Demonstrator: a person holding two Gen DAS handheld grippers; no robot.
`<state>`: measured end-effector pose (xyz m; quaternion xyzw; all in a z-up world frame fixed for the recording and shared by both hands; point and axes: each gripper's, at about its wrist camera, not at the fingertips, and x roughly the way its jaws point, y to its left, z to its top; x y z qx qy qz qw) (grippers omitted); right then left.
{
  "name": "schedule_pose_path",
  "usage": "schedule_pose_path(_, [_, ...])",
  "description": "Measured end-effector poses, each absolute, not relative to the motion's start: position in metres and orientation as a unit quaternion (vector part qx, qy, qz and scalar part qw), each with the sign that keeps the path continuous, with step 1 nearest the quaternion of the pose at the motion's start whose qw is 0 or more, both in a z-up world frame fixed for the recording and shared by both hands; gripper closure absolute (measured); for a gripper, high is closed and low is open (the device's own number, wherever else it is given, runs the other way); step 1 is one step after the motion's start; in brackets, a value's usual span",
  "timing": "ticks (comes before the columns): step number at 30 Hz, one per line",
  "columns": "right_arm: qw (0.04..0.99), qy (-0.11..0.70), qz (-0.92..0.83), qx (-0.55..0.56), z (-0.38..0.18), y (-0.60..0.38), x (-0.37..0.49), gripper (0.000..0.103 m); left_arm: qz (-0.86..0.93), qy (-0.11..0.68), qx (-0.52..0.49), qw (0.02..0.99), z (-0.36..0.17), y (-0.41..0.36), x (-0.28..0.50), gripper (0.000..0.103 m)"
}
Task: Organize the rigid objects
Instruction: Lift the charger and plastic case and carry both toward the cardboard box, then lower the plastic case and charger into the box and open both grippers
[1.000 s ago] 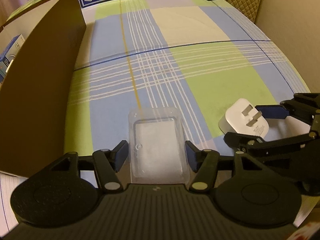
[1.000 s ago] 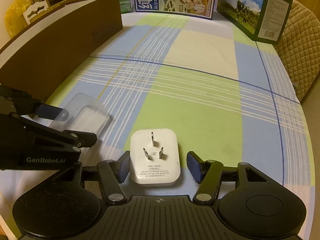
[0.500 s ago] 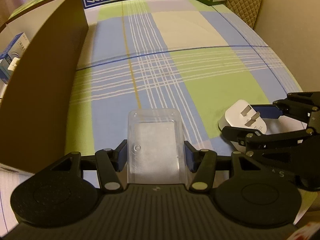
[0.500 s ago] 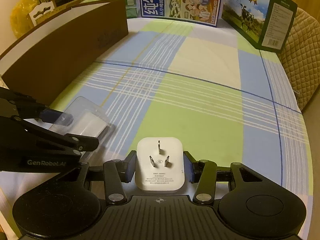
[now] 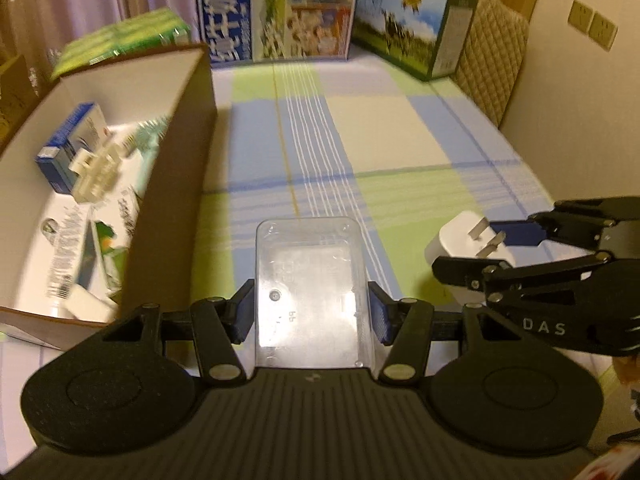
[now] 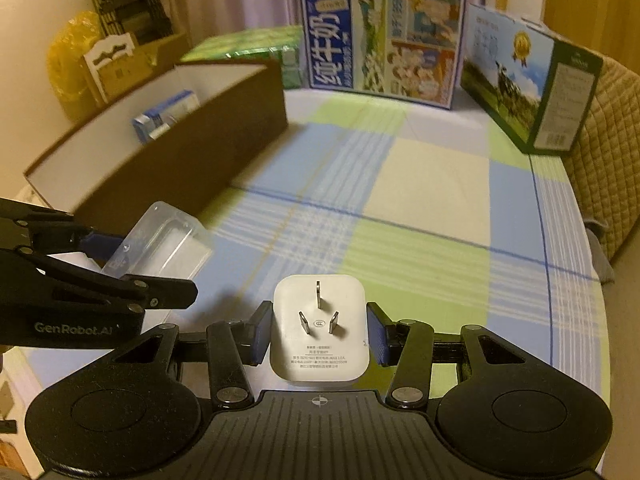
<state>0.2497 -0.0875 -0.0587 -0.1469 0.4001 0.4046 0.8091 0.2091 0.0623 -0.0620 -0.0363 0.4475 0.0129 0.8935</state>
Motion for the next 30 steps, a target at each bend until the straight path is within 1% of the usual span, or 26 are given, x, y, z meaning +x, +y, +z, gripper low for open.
schedule_pose_path(8, [0.796, 0.38, 0.453, -0.131, -0.029, -0.054, 0.233, 0.058, 0.048, 0.414, -0.045, 0.908, -0.021, 0.1, 0.189, 0.051])
schedule_pose_path(18, [0.769, 0.35, 0.523, -0.115, -0.003, 0.023, 0.209, 0.058, 0.12, 0.385, -0.037, 0.914, 0.015, 0.18, 0.173, 0.051])
schedule_pose_path(23, [0.761, 0.342, 0.539, -0.116, -0.003, 0.07, 0.202, 0.058, 0.145, 0.391, -0.033, 0.908, 0.017, 0.223, 0.177, 0.051])
schedule_pose_path(30, [0.761, 0.35, 0.531, -0.131, -0.019, 0.125, 0.203, 0.058, 0.157, 0.415, -0.029, 0.896, 0.003, 0.272, 0.194, 0.051])
